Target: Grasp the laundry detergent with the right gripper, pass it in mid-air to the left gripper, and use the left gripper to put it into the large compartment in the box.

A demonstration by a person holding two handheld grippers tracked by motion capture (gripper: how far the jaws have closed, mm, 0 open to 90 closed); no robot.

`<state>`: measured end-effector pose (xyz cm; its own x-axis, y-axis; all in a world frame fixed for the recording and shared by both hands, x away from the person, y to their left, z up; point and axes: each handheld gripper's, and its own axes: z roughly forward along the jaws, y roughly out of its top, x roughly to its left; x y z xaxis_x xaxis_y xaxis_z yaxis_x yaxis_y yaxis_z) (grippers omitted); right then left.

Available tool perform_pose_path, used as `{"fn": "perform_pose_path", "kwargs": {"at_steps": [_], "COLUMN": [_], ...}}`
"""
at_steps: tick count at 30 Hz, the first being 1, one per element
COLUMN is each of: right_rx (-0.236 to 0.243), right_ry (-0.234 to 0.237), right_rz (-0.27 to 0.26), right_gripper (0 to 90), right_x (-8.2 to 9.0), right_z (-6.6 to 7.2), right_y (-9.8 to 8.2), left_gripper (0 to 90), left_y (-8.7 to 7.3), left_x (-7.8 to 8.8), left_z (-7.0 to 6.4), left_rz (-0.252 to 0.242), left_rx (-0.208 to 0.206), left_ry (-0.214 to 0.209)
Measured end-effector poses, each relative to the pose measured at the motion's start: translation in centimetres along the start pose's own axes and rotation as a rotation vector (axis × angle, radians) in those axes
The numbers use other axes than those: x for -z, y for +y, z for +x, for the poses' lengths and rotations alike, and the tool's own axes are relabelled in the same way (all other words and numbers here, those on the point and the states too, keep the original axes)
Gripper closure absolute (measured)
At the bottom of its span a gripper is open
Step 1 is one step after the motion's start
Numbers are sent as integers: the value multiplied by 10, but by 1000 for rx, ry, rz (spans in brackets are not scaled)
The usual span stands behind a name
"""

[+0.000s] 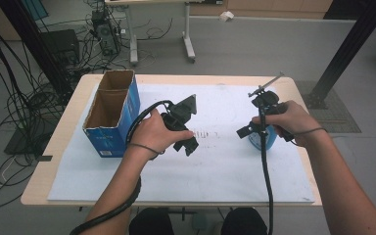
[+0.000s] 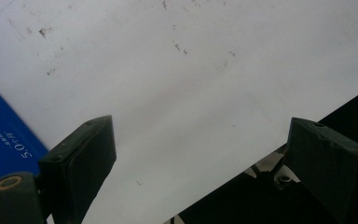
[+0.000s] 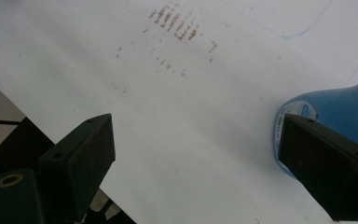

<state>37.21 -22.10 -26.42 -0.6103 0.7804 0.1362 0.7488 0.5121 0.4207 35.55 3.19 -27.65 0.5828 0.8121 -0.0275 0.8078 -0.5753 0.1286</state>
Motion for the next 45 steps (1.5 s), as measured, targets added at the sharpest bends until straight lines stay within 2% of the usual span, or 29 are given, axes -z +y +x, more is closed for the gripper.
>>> {"fn": "perform_pose_path", "kwargs": {"at_steps": [12, 25, 32, 40, 45], "right_rx": [4, 7, 8, -9, 0], "right_ry": [4, -5, -8, -11, -12], "right_rz": [-18, -43, -82, -91, -97], "right_gripper": [110, 112, 113, 113, 113], "right_x": [-6, -18, -28, -34, -34], "right_z": [2, 2, -2, -5, -4], "right_y": [-14, -32, -48, -61, -64], "left_gripper": [93, 93, 94, 93, 94], "left_y": [-1, -2, -2, 0, 0], "left_x": [0, -6, -8, -7, -7], "left_z": [3, 5, 6, 4, 4], "left_rz": [7, 16, 24, 20, 19], "left_rx": [-10, -2, -1, 2, 1], "left_ry": [-2, -11, -16, -20, -23]}}
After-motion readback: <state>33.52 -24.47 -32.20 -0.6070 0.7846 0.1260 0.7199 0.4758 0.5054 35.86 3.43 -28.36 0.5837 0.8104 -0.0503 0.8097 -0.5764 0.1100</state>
